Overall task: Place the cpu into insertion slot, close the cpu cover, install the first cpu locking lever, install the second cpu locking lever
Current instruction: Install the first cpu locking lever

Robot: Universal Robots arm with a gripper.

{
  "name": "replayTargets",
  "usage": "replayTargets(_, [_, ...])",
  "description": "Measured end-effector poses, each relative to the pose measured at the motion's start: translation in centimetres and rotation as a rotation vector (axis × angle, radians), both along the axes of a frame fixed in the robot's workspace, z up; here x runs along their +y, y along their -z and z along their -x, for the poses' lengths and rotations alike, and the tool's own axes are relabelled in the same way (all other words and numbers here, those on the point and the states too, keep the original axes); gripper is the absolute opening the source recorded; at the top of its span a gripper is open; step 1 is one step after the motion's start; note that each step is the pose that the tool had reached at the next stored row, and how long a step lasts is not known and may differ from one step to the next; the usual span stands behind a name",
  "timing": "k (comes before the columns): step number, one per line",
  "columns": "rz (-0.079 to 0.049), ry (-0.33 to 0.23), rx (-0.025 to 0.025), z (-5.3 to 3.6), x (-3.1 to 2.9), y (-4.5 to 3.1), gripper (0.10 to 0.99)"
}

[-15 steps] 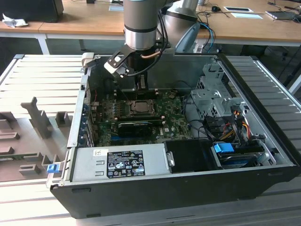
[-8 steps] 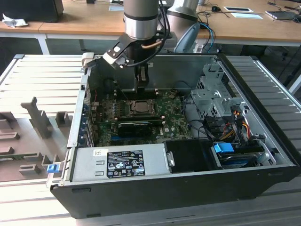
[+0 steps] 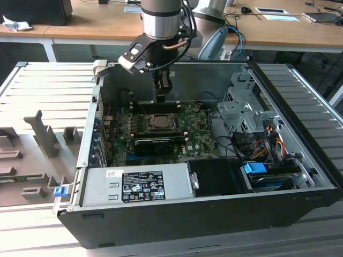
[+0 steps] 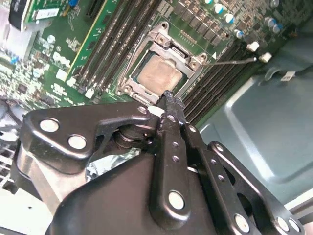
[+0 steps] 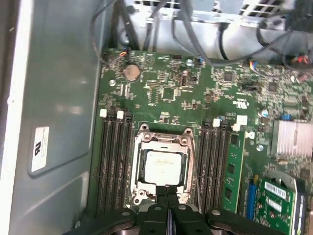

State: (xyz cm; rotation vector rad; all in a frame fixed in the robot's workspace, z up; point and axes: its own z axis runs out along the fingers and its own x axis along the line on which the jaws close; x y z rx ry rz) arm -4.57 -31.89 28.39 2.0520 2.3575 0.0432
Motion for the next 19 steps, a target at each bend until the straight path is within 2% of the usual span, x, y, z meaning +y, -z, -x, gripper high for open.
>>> replayTargets(1, [0.0, -0.035, 0.0, 0.01, 0.0, 0.03, 0.106])
replayTargets(4, [0.0, -0.059, 0.0002, 0.02, 0.0, 0.07, 0.106])
replayTargets(10, [0.0, -0.15, 0.0001, 0.03, 0.0, 0.08, 0.106])
replayTargets(19, [0.0, -0.229, 0.0001, 0.03, 0.0, 0.09, 0.106])
